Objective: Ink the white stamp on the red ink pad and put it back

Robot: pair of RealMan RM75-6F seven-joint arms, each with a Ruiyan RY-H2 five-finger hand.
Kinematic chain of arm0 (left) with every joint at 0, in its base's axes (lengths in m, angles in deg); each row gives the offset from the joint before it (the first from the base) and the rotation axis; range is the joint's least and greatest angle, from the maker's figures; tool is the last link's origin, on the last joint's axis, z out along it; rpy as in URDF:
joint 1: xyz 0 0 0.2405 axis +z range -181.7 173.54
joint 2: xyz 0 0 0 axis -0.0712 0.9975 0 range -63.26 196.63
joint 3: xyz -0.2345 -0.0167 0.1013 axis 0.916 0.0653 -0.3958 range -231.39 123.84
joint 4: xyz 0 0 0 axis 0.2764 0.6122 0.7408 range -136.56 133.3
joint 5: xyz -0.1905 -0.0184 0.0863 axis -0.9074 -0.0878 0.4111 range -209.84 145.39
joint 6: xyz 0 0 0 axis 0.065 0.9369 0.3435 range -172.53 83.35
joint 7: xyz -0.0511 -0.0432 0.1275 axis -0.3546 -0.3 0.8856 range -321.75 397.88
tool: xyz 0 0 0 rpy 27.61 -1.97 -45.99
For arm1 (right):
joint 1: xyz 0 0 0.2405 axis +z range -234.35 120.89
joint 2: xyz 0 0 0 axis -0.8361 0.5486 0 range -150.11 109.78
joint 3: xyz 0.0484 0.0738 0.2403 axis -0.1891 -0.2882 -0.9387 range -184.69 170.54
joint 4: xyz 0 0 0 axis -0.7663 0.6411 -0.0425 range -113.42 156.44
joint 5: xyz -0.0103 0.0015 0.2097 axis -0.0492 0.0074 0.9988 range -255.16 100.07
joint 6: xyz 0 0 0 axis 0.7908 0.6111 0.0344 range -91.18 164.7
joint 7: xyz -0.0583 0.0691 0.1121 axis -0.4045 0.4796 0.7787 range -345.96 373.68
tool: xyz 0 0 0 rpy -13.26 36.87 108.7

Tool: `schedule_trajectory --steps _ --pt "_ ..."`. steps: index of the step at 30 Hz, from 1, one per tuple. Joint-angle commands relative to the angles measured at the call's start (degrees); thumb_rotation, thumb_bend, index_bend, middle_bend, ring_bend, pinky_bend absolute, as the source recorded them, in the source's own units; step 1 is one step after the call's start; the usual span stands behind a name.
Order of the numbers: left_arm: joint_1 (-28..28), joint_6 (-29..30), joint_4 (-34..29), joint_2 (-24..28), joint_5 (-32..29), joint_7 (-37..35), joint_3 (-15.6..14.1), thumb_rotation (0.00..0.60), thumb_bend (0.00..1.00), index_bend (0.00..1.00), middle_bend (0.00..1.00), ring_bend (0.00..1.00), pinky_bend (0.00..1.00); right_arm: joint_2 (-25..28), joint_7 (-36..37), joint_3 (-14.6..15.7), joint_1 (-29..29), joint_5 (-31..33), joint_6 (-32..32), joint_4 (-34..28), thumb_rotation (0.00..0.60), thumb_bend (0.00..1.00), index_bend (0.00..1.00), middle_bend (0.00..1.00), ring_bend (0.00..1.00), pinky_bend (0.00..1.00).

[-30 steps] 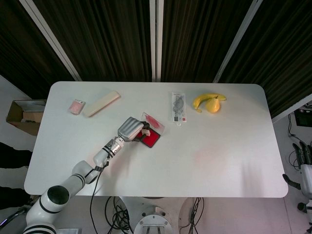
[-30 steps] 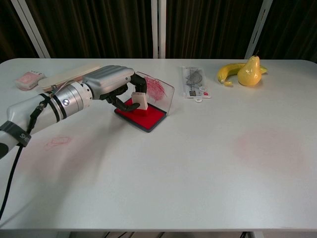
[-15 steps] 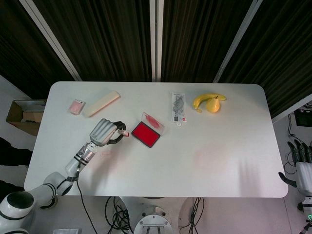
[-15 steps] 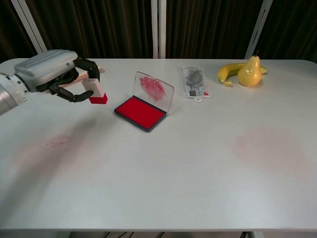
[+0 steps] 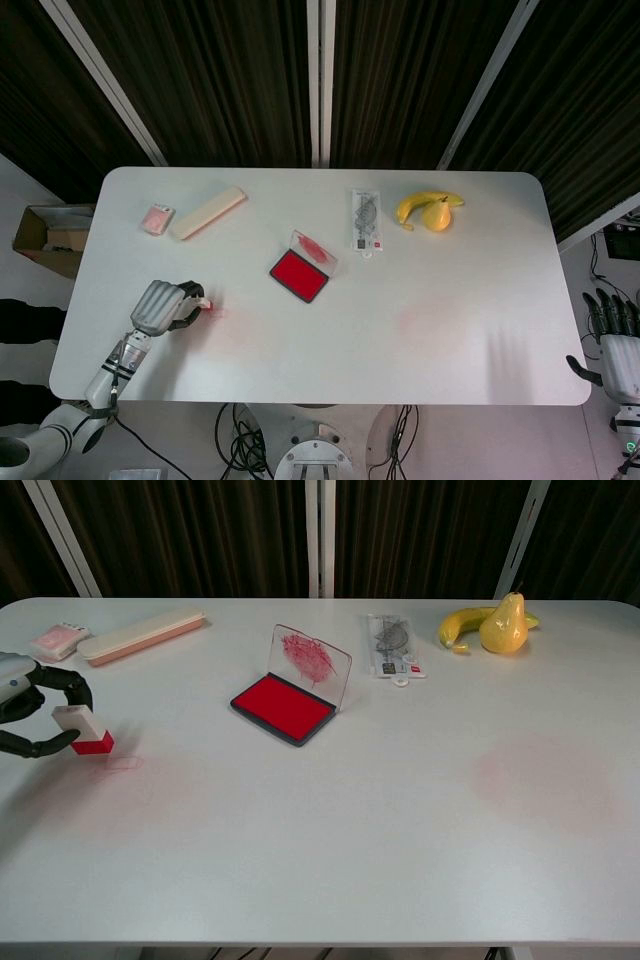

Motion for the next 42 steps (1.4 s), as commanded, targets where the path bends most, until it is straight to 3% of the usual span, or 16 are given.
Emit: schedule_trajectory --steps 1,10,22,26,30,38,42 --pt "0.11 -0.16 1.08 -0.91 0.58 -0.04 0.06 0.6 0.49 0.63 0.6 0.93 0.98 0.15 -0.16 -0.05 -0.02 0.12 -0.01 -0.15 0.6 0.08 0.0 0.0 0.0 0.0" --pt "0.34 -0.3 4.08 -2.3 1.79 -1.2 0.2 0.6 0.49 0.59 0.58 0.92 0.97 -0.03 0.79 -0.22 0.21 0.24 0.25 0.28 0.6 0.07 0.0 0.0 0.0 0.0" --pt "0.1 -0.02 4.34 -2.12 3.29 -1.62 0.22 0.6 0.48 0.46 0.47 0.91 0.96 -0.62 0.72 -0.38 0.14 0.6 0.1 1.18 0.6 0.11 0.0 0.0 0.0 0.0" --pt "0.22 0.09 4.05 -1.72 3.89 -2.1 -0.16 0.6 0.42 0.36 0.42 0.91 0.95 -0.72 0.93 -0.35 0.12 0.68 0.19 1.4 0.6 0.11 0.0 0.0 0.0 0.0" --pt "0.35 -0.01 3.84 -1.33 4.04 -1.93 -0.19 0.6 0.39 0.34 0.4 0.9 0.95 -0.86 1.09 -0.32 0.15 0.76 0.39 1.68 0.6 0.11 0.0 0.0 0.0 0.0" --pt "0.95 1.37 1.37 0.85 4.34 0.16 0.09 0.6 0.37 0.28 0.33 0.89 0.94 -0.65 1.52 -0.53 -0.14 0.74 -0.38 1.82 0.6 0.11 0.0 0.0 0.0 0.0" --pt "3.24 5.07 -3.41 4.86 2.43 2.93 1.95 0.6 0.32 0.27 0.33 0.86 0.92 -0.17 1.82 -0.57 -0.5 0.03 -1.72 1.59 0.6 0.11 0.0 0.0 0.0 0.0"
